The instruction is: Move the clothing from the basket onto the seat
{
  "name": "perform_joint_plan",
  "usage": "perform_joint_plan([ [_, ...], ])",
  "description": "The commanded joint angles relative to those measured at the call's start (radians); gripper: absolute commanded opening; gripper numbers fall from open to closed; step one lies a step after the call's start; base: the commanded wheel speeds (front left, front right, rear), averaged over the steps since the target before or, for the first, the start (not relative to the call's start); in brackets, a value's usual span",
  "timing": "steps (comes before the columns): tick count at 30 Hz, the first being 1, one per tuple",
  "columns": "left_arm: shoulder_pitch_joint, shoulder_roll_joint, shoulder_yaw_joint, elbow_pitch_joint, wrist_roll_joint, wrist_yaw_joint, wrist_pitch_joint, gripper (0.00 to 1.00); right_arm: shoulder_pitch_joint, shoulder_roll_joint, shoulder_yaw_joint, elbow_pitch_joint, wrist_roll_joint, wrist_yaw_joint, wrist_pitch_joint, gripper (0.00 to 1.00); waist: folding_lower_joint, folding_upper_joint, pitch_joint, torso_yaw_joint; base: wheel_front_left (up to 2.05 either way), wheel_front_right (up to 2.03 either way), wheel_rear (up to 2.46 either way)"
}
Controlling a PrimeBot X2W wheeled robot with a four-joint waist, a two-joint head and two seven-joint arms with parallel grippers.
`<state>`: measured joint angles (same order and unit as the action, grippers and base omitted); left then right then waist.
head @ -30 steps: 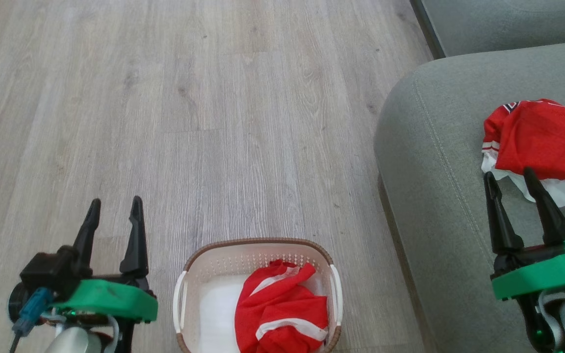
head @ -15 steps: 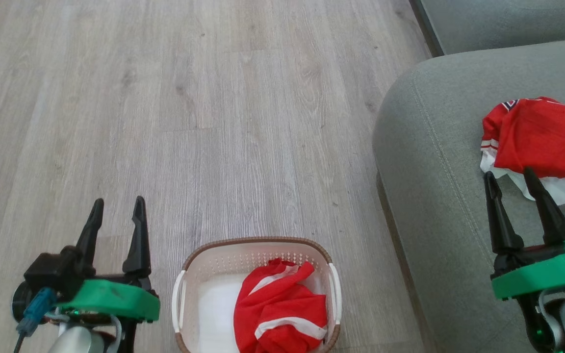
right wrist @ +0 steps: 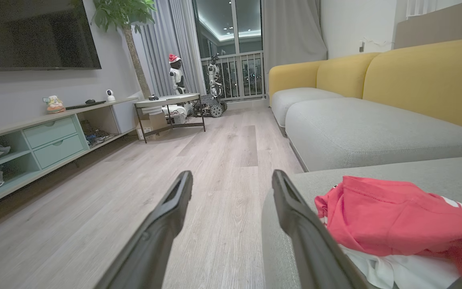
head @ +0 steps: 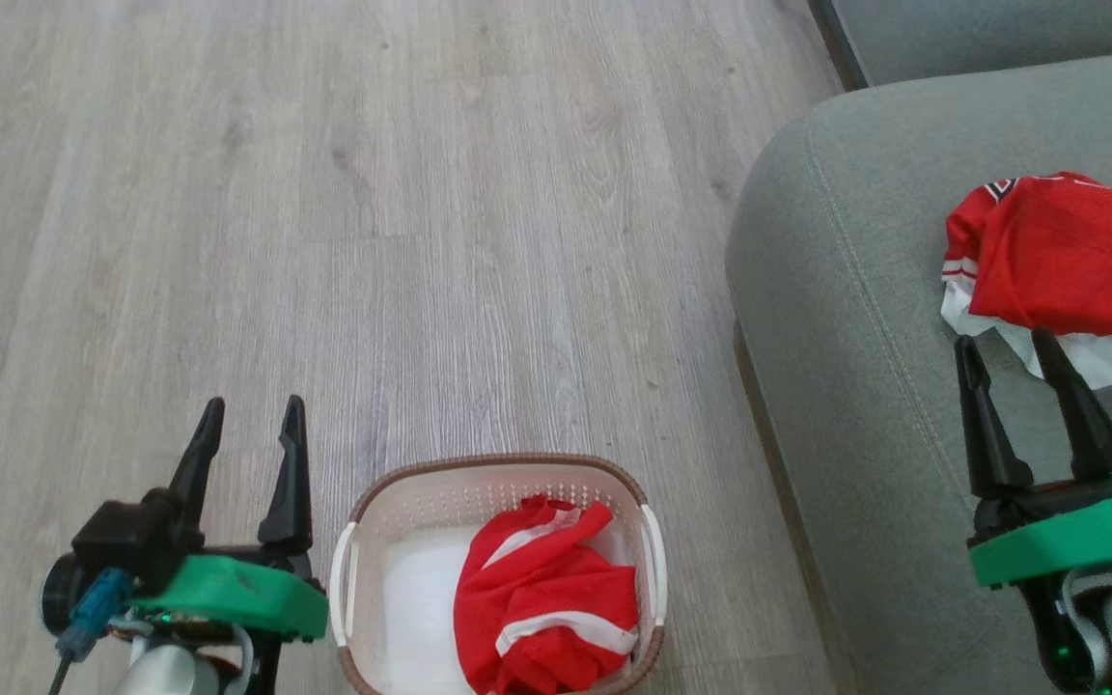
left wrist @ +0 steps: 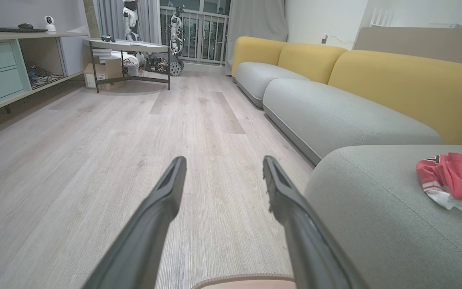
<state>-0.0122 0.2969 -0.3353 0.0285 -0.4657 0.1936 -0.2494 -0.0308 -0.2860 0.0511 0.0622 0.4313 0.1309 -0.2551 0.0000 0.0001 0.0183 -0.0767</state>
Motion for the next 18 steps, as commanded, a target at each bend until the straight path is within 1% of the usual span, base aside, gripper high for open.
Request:
perform_joint_plan([
  [1,-0.052,0.004,0.049,-0.023,0.013,-0.004,-0.012,1.0,-0.04,-0.019,0.006,-0.039,0.006,0.0,-0.007,1.0,0.0,-0.0001,0.012,-0.002,0.0,0.0,0.0],
  [12,-0.103,-0.029,0.023,0.02,0.036,-0.017,-0.012,1.0,-0.072,-0.034,-0.006,-0.061,0.017,0.0,-0.007,1.0,0.0,-0.0001,0.089,-0.017,0.0,0.0,0.0],
  [18,-0.152,-0.055,-0.005,0.082,0.043,-0.034,-0.012,1.0,-0.104,-0.05,-0.014,-0.082,0.022,0.0,-0.007,1.0,0.0,-0.0001,0.155,-0.029,0.0,0.0,0.0],
])
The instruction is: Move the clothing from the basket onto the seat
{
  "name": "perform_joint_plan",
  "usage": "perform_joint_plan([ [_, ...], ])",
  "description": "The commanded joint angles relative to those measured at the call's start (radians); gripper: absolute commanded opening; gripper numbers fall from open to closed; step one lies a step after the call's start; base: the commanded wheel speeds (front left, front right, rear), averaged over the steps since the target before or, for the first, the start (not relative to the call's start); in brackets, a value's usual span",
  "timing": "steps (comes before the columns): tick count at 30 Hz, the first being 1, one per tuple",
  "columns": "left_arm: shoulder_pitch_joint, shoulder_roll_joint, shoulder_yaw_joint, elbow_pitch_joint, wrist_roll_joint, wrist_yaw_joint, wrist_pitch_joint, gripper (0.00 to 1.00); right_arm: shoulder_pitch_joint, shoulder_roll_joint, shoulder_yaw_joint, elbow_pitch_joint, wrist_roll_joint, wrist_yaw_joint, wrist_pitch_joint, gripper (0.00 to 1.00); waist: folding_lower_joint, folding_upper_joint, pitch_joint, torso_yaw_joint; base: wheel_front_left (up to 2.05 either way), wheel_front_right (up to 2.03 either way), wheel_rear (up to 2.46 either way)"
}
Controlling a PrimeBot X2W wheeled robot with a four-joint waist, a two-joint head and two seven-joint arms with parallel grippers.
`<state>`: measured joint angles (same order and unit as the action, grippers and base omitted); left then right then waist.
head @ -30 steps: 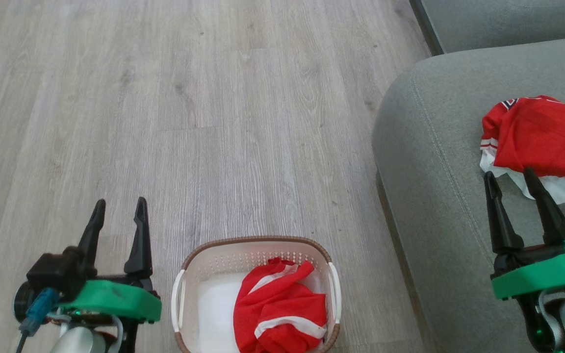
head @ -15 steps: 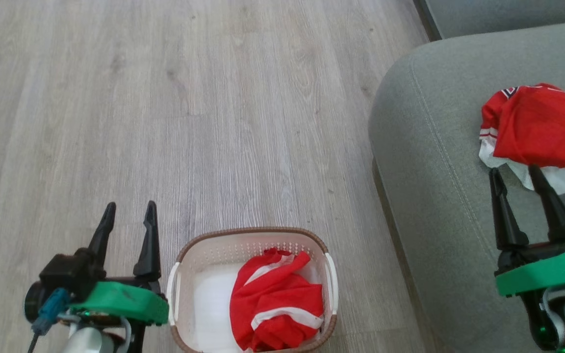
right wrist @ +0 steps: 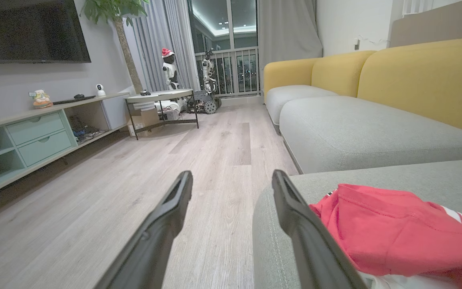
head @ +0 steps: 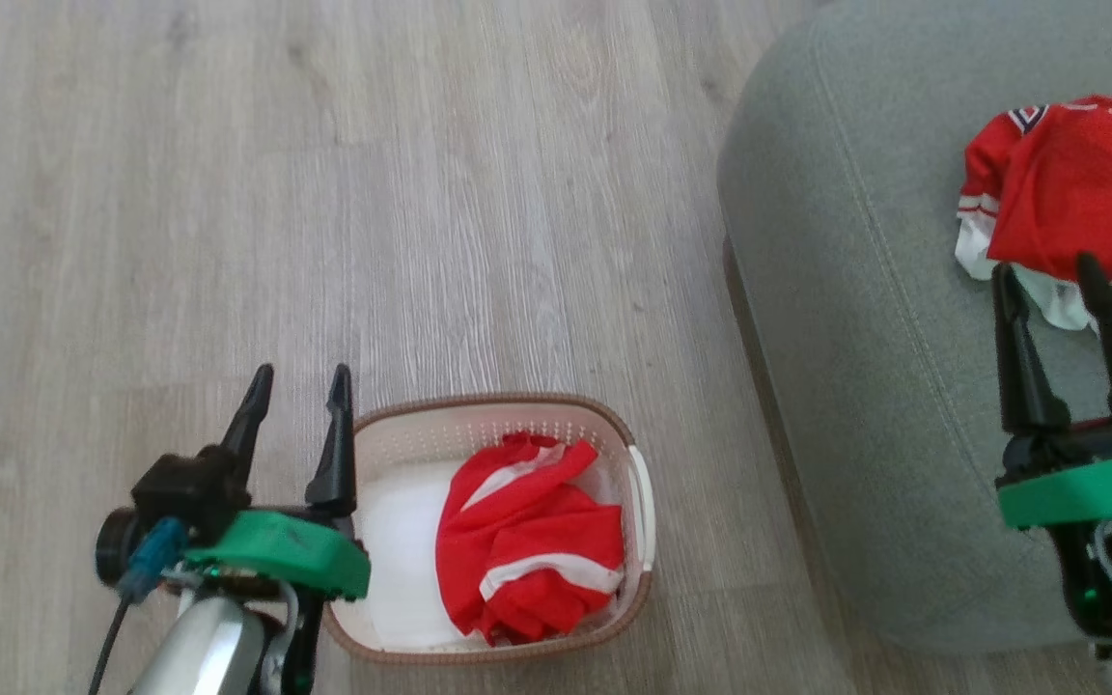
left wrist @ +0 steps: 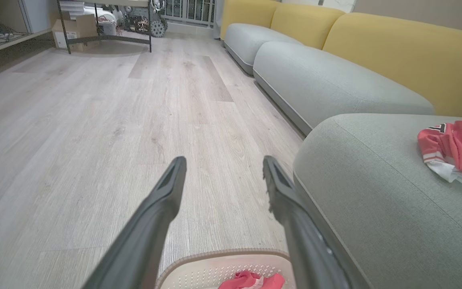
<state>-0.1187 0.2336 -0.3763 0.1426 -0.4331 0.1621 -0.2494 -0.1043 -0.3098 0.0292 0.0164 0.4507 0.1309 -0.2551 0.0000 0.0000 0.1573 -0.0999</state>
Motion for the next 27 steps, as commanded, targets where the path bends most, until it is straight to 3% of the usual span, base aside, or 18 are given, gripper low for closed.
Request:
perform_joint_plan([
  [1,-0.056,0.001,0.033,-0.022,0.011,-0.006,-0.012,1.0,-0.037,-0.028,0.007,-0.039,0.004,0.0,-0.007,1.0,0.0,0.0,0.025,-0.007,0.0,0.0,0.0],
  [12,-0.186,-0.048,-0.013,0.136,0.042,-0.054,-0.012,1.0,-0.104,-0.052,-0.003,-0.068,0.019,0.0,-0.007,1.0,0.0,0.0,0.158,-0.025,0.0,0.0,0.0],
  [27,-0.372,-0.146,-0.073,0.549,0.041,-0.168,-0.012,1.0,-0.198,-0.081,-0.008,-0.098,0.039,0.0,-0.007,1.0,0.0,0.0,0.315,-0.051,0.0,0.0,0.0],
])
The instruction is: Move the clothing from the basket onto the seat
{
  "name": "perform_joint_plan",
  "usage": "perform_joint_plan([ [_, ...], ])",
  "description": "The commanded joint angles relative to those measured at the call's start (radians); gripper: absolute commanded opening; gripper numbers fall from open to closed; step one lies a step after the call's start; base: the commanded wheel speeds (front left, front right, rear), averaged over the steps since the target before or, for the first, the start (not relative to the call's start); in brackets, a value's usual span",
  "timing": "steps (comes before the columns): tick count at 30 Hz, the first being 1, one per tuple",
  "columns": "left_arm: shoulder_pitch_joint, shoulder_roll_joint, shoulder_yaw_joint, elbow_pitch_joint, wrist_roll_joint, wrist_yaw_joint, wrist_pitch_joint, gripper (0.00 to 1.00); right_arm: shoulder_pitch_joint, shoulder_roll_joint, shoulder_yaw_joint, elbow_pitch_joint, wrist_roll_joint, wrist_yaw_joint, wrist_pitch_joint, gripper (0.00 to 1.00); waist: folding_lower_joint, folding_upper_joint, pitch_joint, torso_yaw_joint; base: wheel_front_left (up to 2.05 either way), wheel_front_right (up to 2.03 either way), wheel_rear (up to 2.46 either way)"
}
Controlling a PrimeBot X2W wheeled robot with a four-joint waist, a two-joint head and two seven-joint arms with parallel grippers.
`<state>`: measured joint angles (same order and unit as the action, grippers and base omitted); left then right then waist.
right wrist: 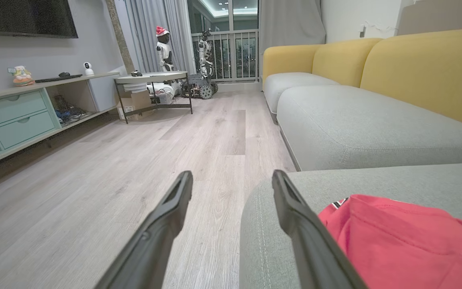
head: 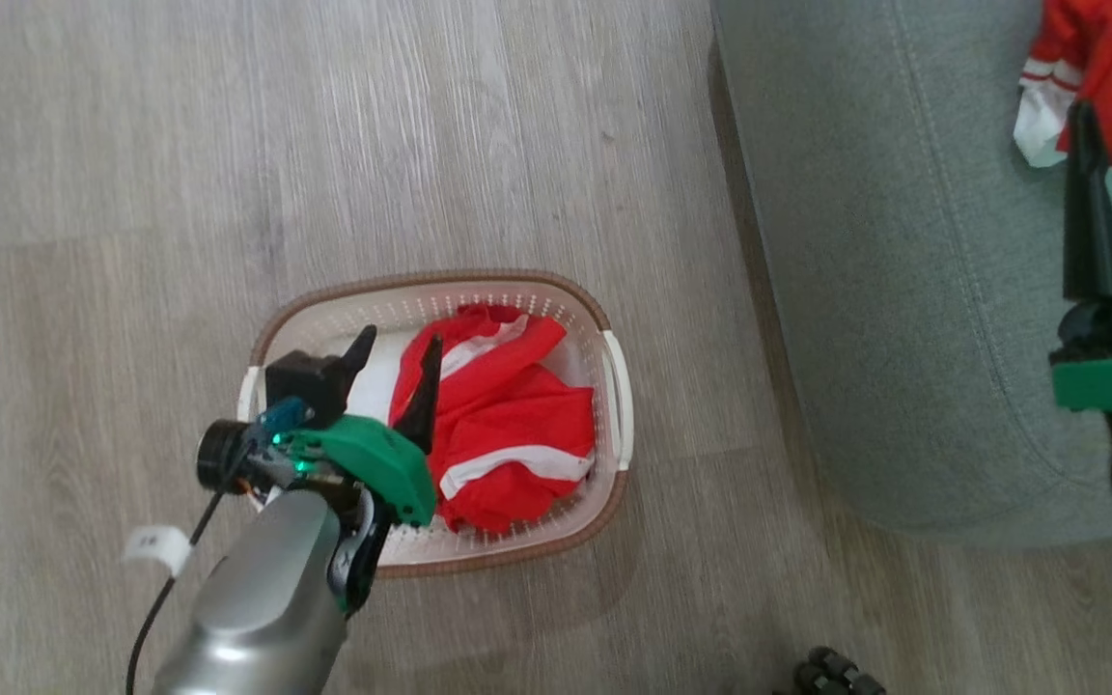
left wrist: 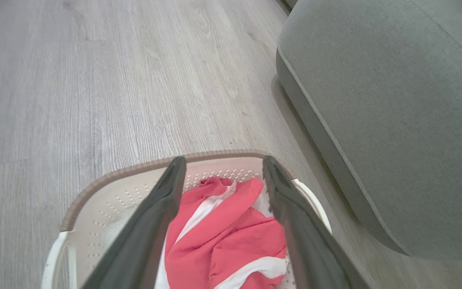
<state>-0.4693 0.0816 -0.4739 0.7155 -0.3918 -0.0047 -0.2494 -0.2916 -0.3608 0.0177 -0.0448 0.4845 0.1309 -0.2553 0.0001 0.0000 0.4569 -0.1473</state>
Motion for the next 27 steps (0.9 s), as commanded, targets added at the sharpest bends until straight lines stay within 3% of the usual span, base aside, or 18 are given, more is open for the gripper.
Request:
perform_joint_plan([
  [1,-0.035,-0.002,0.028,-0.001,-0.011,-0.012,-0.012,1.0,-0.019,-0.032,0.002,-0.039,0.006,0.0,-0.006,1.0,-0.0001,0.0,0.026,-0.004,0.0,0.0,0.0],
  [6,-0.112,-0.024,-0.019,0.162,-0.015,-0.052,-0.012,1.0,-0.052,-0.041,-0.002,-0.054,0.011,0.0,-0.006,1.0,-0.0001,0.0,0.072,-0.008,0.0,0.0,0.0],
  [13,-0.213,-0.031,-0.094,0.314,-0.034,-0.071,0.01,1.0,-0.087,-0.046,-0.003,-0.074,0.015,0.0,-0.006,1.0,-0.0001,0.0,0.142,-0.024,0.0,0.0,0.0],
  [27,-0.353,-0.031,-0.243,0.483,-0.124,-0.056,0.123,1.0,-0.189,-0.011,0.011,-0.109,0.045,0.0,-0.006,1.0,-0.0001,0.0,0.307,-0.123,0.0,0.0,0.0],
])
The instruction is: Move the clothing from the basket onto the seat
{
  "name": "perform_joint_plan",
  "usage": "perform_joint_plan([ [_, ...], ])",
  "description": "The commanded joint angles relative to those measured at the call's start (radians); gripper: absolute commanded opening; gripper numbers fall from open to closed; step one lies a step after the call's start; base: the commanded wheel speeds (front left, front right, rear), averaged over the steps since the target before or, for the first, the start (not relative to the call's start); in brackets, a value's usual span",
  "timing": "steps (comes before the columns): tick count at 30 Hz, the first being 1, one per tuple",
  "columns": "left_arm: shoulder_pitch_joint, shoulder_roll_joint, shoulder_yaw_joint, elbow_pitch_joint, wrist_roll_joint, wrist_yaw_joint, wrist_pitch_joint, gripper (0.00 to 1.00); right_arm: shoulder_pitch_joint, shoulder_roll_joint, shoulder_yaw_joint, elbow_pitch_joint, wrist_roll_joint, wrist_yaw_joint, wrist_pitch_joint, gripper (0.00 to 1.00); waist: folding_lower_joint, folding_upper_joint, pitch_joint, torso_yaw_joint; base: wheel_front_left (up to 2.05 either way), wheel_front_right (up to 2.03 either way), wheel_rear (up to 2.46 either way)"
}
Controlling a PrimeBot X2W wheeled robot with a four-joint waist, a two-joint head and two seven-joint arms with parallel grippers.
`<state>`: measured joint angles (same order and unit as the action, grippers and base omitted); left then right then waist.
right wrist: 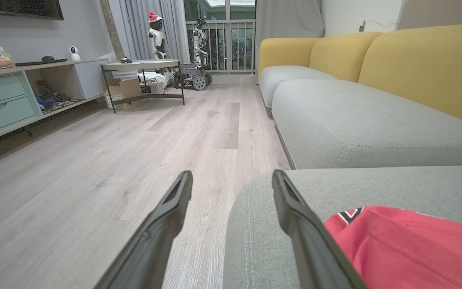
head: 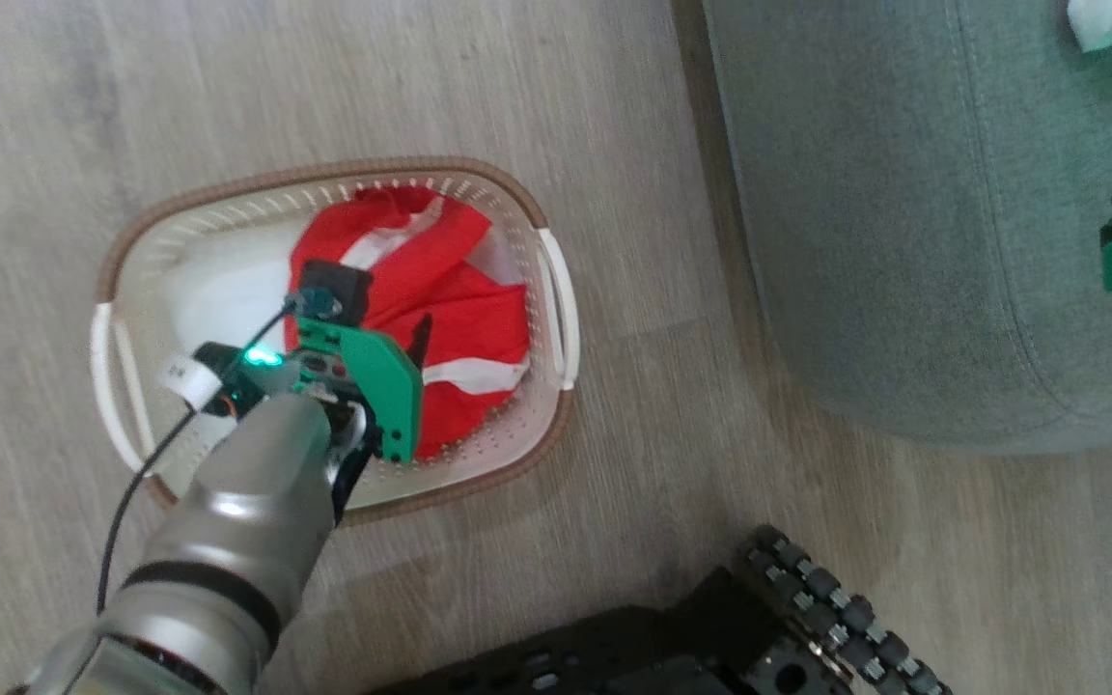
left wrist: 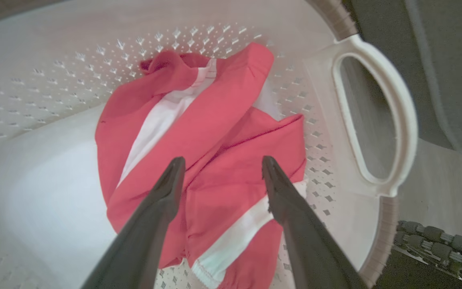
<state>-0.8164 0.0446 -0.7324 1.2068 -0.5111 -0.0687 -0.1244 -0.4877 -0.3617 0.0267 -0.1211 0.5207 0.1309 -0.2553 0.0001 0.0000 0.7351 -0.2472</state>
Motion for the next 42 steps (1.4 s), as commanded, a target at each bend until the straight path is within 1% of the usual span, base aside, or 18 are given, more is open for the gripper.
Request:
perform_joint_plan([
  [1,-0.026,0.006,0.011,0.01,-0.018,0.013,0.02,1.0,-0.002,-0.005,-0.003,-0.037,0.009,0.0,-0.006,1.0,-0.0001,0.0,0.055,-0.033,0.0,0.0,0.0],
  [9,-0.103,0.006,-0.011,0.058,-0.031,0.033,0.087,1.0,-0.042,0.017,-0.007,-0.05,0.009,0.0,-0.006,1.0,-0.0001,0.0,0.148,-0.065,0.0,0.0,0.0],
  [18,-0.147,0.012,-0.011,0.079,-0.047,0.054,0.189,1.0,-0.074,0.022,0.0,-0.056,0.005,0.0,-0.006,1.0,-0.0001,0.0,0.218,-0.084,0.0,0.0,0.0],
  [24,-0.158,0.026,-0.028,0.082,-0.038,0.066,0.252,1.0,-0.084,0.026,0.006,-0.056,0.001,0.0,-0.006,1.0,-0.0001,0.0,0.241,-0.092,0.0,0.0,0.0],
  [26,-0.16,0.032,-0.04,0.083,-0.034,0.075,0.297,1.0,-0.087,0.029,0.007,-0.055,0.0,0.0,-0.006,1.0,-0.0001,0.0,0.249,-0.095,0.0,0.0,0.0],
  [32,-0.161,0.041,-0.054,0.084,-0.03,0.079,0.349,1.0,-0.089,0.031,0.006,-0.053,-0.002,0.0,-0.006,1.0,-0.0001,0.0,0.254,-0.097,0.0,0.0,0.0],
  [33,-0.161,0.041,-0.054,0.084,-0.031,0.078,0.35,0.88,-0.089,0.031,0.006,-0.052,-0.003,0.0,-0.006,1.0,-0.0001,0.0,0.253,-0.097,0.0,0.0,0.0],
  [34,-0.161,0.042,-0.055,0.084,-0.032,0.076,0.347,0.55,-0.09,0.032,0.006,-0.051,-0.003,0.0,-0.006,1.0,-0.0001,0.0,0.252,-0.097,0.0,0.0,0.0],
  [35,-0.161,0.042,-0.055,0.084,-0.033,0.074,0.342,0.33,-0.09,0.032,0.006,-0.051,-0.004,0.0,-0.006,1.0,-0.0001,0.0,0.251,-0.097,0.0,0.0,0.0],
  [36,-0.161,0.043,-0.055,0.084,-0.035,0.074,0.338,0.23,-0.091,0.032,0.006,-0.05,-0.004,0.0,-0.006,1.0,-0.0001,0.0,0.249,-0.096,0.0,0.0,0.0],
  [37,-0.161,0.043,-0.055,0.084,-0.036,0.073,0.335,0.16,-0.092,0.033,0.007,-0.05,-0.004,0.0,-0.006,1.0,-0.0001,0.0,0.247,-0.096,0.0,0.0,0.0],
  [38,-0.161,0.042,-0.055,0.084,-0.038,0.072,0.332,0.05,-0.092,0.033,0.008,-0.049,-0.004,0.0,-0.006,1.0,-0.0001,0.0,0.245,-0.096,0.0,0.0,0.0],
  [39,-0.161,0.042,-0.055,0.084,-0.04,0.069,0.326,0.0,-0.092,0.033,0.009,-0.049,-0.005,0.0,-0.006,1.0,-0.0001,0.0,0.241,-0.095,0.0,0.0,0.0],
  [42,-0.159,0.04,-0.055,0.084,-0.045,0.063,0.315,0.0,-0.093,0.033,0.012,-0.046,-0.005,0.0,-0.006,1.0,-0.0001,0.0,0.231,-0.094,0.0,0.0,0.0],
])
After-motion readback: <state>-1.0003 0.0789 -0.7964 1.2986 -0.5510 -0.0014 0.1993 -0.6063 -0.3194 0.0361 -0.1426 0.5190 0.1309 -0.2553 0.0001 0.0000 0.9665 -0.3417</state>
